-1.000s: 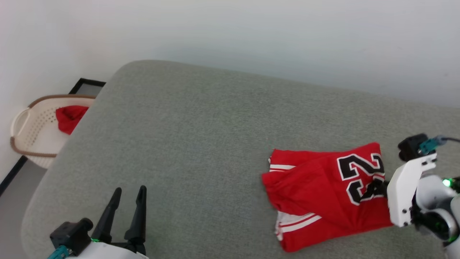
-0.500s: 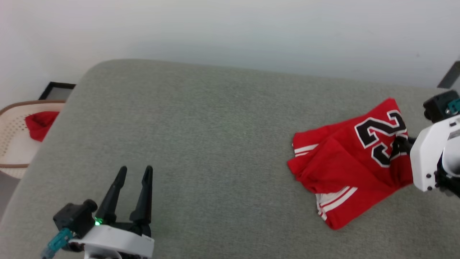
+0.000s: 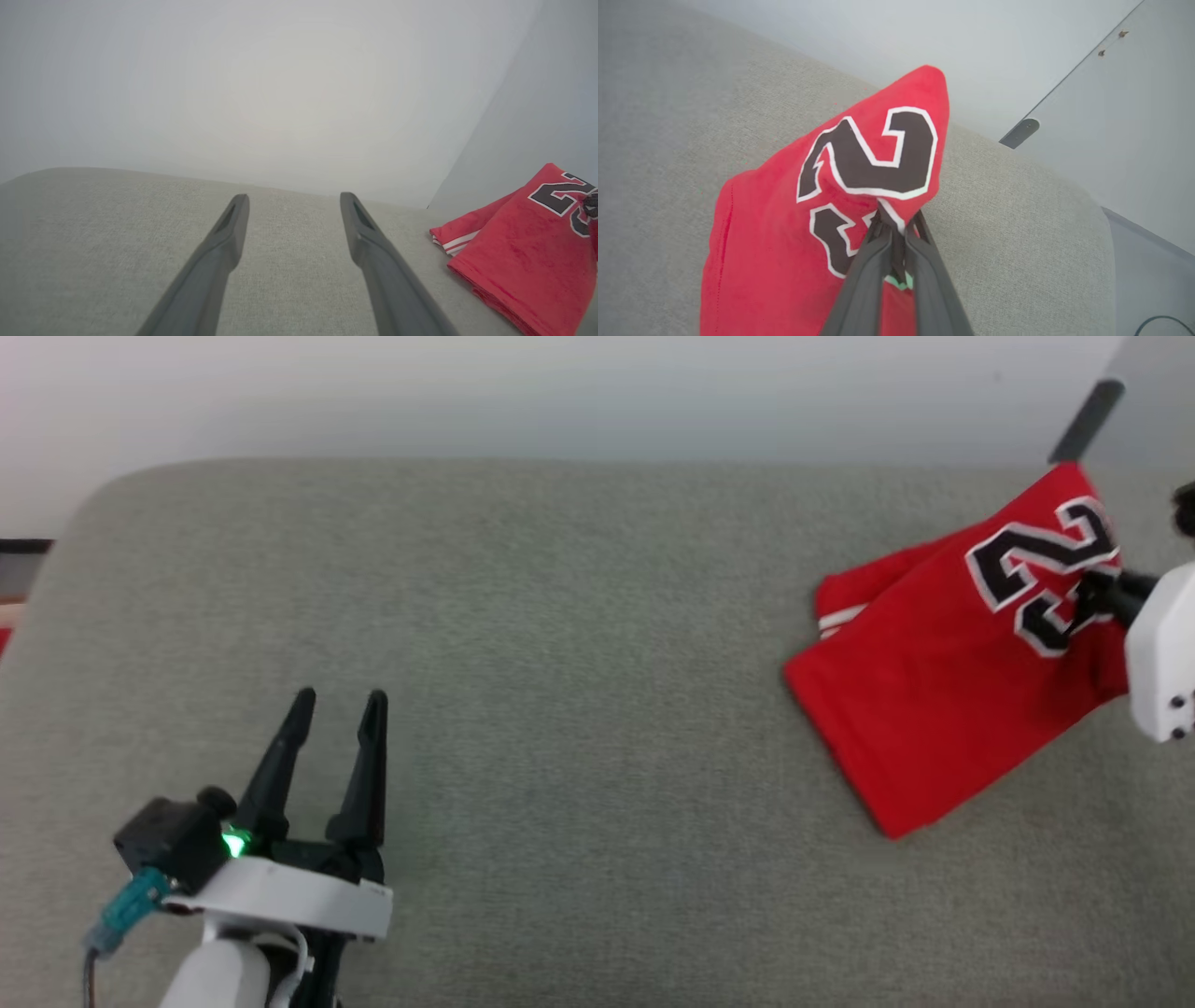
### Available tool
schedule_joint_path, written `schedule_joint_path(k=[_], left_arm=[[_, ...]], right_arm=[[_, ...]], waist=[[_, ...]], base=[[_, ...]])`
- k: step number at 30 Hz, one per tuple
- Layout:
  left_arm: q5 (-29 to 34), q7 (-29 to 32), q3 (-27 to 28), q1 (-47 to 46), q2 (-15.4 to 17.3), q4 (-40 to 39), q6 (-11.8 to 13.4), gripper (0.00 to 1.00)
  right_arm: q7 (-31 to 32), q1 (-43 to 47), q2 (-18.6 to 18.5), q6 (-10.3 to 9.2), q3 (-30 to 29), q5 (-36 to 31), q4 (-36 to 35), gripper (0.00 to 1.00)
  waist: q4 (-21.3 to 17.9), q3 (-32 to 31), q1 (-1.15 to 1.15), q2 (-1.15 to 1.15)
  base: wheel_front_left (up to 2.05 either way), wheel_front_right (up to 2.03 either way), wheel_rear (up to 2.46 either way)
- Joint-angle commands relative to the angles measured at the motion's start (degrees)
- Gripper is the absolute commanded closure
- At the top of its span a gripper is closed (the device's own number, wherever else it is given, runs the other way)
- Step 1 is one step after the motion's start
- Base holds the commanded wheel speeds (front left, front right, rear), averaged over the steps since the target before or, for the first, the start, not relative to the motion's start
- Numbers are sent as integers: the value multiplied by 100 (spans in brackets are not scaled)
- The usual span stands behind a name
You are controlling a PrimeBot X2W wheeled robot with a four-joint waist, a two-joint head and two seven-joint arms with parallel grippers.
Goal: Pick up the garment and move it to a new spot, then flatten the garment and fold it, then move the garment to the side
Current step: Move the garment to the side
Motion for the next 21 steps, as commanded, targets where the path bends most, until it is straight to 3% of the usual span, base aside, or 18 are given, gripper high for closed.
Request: schedule_joint_path(k=[1, 21], left_arm=[[38, 8, 15, -84, 20, -29, -15, 0], [248, 8, 184, -922, 410, -276, -15, 0]], right_arm=[[-50, -97, -37, -7, 4, 52, 1, 100], [-1542, -1351, -926, -7, 512, 75, 901, 100]], waist=[[-284, 292, 0, 0], [-1184, 1484, 0, 0]], base=[[0, 0, 0], [0, 0, 0]])
